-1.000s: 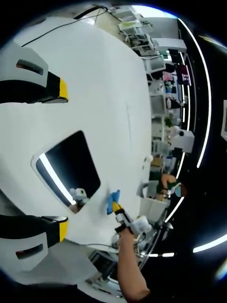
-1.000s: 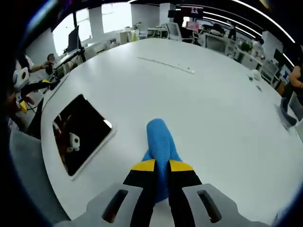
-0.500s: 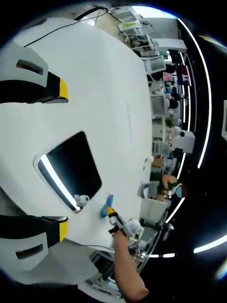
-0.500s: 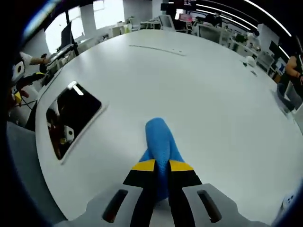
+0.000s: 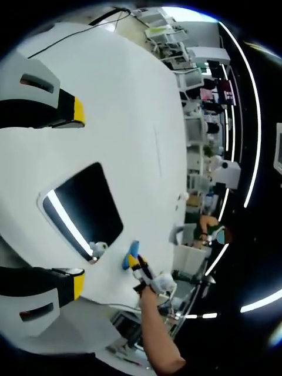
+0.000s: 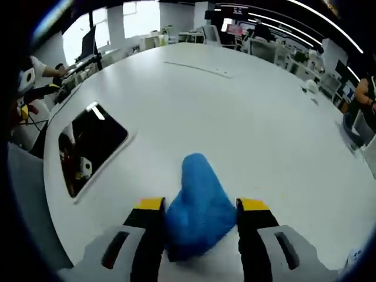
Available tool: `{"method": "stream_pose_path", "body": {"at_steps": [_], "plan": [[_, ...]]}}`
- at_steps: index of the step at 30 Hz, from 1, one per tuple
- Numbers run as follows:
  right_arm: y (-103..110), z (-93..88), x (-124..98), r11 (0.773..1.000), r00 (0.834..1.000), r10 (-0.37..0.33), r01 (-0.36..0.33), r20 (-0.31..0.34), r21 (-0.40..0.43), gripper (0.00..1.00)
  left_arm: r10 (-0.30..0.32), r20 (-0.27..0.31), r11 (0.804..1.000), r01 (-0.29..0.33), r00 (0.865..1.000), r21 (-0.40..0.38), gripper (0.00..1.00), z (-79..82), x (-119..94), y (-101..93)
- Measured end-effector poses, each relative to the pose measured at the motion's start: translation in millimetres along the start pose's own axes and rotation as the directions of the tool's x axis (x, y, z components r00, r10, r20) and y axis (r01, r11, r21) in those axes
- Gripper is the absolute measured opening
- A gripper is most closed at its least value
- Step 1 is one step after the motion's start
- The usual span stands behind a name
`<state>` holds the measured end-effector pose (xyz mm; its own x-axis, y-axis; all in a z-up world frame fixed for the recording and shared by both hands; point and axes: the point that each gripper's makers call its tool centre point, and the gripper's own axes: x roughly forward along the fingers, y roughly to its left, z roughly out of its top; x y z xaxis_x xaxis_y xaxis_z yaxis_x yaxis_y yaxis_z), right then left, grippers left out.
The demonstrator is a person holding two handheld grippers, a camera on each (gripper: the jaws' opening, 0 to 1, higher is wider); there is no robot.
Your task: Wipe the mirror surface with the cleaning cloth until all visible marks leave the cleaned area.
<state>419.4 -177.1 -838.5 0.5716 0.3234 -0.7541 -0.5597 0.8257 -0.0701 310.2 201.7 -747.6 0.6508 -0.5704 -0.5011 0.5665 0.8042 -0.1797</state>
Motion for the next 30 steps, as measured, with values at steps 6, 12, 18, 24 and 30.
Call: {"method": "stream_pose_path", "body": {"at_steps": [6,12,18,24,30], "plan": [[-7,35.9,-28,0.999,0.994,-0.011,0.017,0.109,-0.047,0.79,0.003,0.006,1.000,-0.003,1.000,0.007,1.00,3.8,-1,3.1],[0,41.8,-53,0.999,0.984,-0.024,0.031,0.174,-0.038,0.98,0.005,0.019,1.000,-0.005,1.000,0.016,1.00,6.5,0,2.9],[25,24.9,-79,1.000,0.969,-0.017,0.015,0.245,0.007,1.00,0.001,0.017,1.000,-0.001,1.000,0.013,1.00,-1.1,-2,0.0],[47,-0.5,-100,0.999,0.957,-0.030,0.018,0.290,0.046,1.00,0.001,0.003,1.000,-0.001,1.000,0.024,1.00,-16.6,-10,-7.7],[73,-35.1,-116,0.998,0.955,-0.030,0.010,0.297,0.069,1.00,0.028,0.010,1.000,-0.028,1.000,0.012,1.00,-27.8,-20,-3.1]]}}
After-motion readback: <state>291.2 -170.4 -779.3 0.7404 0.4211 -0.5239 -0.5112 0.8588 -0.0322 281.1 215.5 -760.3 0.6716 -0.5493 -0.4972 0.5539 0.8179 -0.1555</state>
